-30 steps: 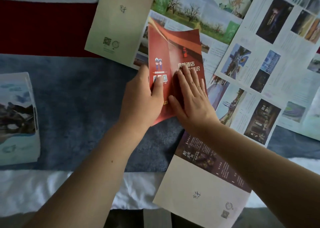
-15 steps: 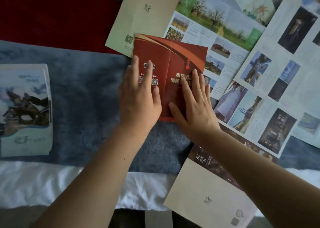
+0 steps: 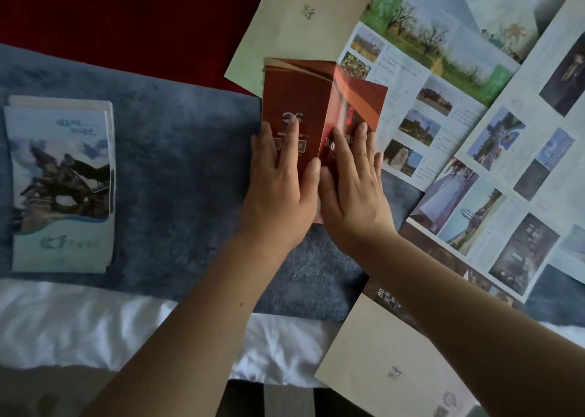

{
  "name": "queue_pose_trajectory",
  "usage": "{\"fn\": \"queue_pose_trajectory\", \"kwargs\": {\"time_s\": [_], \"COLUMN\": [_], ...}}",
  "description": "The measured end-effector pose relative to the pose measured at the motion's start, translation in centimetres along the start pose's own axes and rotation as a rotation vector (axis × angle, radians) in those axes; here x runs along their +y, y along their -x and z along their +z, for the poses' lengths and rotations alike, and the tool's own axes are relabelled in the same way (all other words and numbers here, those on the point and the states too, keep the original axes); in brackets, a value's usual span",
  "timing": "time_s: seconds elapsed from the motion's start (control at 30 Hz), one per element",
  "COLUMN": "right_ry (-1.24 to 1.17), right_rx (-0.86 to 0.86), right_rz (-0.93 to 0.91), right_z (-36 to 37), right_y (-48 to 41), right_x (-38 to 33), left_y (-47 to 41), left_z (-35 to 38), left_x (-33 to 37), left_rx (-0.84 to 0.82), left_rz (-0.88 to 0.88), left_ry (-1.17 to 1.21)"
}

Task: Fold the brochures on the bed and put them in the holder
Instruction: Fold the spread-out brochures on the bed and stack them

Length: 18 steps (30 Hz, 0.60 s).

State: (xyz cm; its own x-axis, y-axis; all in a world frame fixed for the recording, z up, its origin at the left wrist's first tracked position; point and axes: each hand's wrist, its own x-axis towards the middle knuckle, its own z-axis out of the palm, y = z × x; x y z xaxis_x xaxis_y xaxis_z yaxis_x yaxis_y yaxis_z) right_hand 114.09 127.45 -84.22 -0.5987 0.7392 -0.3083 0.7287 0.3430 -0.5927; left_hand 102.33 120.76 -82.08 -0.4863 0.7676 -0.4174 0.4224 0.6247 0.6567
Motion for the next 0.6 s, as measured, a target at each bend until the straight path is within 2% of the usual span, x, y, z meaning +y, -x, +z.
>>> {"fn": "queue_pose_trajectory", "kwargs": {"time_s": [0.17, 0.27, 0.43, 0.6], "right_ry": [-0.203, -0.304, -0.253, -0.375], "right_rx": [-0.060, -0.114, -0.050, -0.037], "right_rz": [-0.073, -0.056, 0.023, 0.024], "right_z": [-0.2, -0.3, 0.6, 0.7], "right_y": [-0.4, -0.6, -0.8, -0.7], "right_x": [-1.8, -3.5, -5.3, -5.2], "left_y": [-0.6, -0.8, -0.9, -0.6], "left_z": [-3.1, -5.0, -5.8, -4.7], "left_x": [-0.2, -0.9, -1.1, -0.4], "left_rx": [-0.058, -0.076, -0.078, -0.064], "left_rz": [0.028, 0.009, 0.039, 0.012], "left_ry": [0.166, 0.251, 0.337, 0.423]}}
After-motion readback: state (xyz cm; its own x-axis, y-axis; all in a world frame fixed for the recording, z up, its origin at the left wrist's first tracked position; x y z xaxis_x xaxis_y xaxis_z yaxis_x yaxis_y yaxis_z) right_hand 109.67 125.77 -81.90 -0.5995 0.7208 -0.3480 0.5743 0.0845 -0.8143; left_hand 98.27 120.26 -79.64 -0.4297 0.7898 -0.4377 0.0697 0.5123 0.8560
